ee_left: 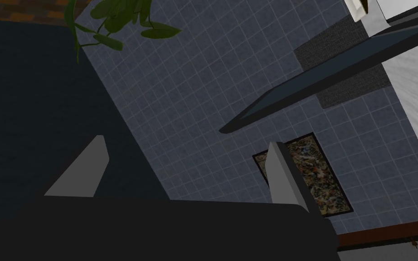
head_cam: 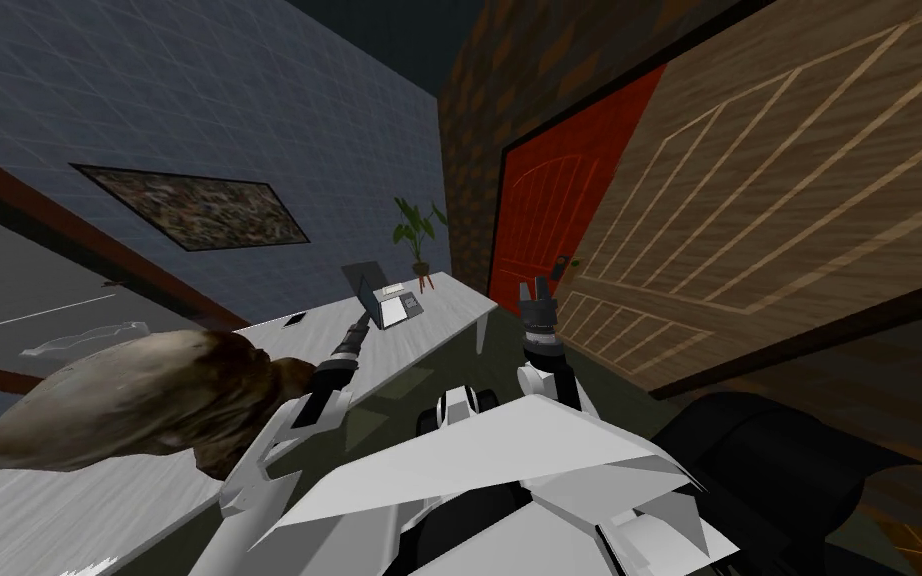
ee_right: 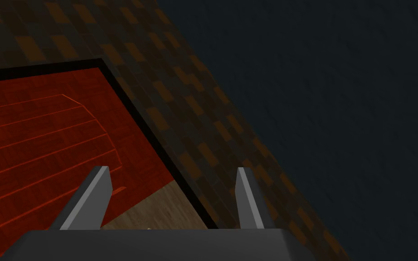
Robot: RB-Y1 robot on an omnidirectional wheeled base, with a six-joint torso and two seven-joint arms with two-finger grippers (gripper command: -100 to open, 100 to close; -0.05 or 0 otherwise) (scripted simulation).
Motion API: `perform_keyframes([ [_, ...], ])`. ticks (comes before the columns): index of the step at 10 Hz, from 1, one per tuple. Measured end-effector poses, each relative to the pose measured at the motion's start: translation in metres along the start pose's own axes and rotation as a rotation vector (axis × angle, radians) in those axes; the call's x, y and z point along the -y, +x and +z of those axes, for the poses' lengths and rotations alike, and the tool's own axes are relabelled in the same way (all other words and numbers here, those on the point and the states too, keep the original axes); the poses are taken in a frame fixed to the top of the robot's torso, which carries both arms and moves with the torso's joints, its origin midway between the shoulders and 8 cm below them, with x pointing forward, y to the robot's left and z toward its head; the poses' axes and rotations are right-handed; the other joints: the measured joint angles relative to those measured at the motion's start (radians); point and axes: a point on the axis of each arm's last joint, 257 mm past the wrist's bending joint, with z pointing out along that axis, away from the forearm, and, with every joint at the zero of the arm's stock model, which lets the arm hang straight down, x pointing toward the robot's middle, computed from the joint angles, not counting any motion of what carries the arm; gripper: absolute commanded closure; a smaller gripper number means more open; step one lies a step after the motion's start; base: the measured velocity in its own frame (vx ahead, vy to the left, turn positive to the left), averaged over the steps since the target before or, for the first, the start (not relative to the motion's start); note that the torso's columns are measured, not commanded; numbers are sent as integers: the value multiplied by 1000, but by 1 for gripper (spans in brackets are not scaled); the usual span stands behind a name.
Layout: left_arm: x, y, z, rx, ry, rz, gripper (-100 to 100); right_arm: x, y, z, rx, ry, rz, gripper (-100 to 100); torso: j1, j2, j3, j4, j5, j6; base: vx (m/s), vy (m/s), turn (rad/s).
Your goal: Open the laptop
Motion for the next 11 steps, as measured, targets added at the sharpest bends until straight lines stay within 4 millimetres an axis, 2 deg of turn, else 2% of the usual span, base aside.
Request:
perform_keyframes([
  [5,-52,-29,16,3,-138,129,-100,0,0,0,0,0,0,0,-1,0,0,0,0,0,-22,53,-197],
  [9,-88,-67,23,28,-250,222,-100,0,0,0,0,0,0,0,-1,-1,0,0,0,0,-28,45,-201],
  [11,-99,-83,24,41,-293,258,-100,0,0,0,0,0,0,0,0,0,0,0,0,0,-18,32,-107],
])
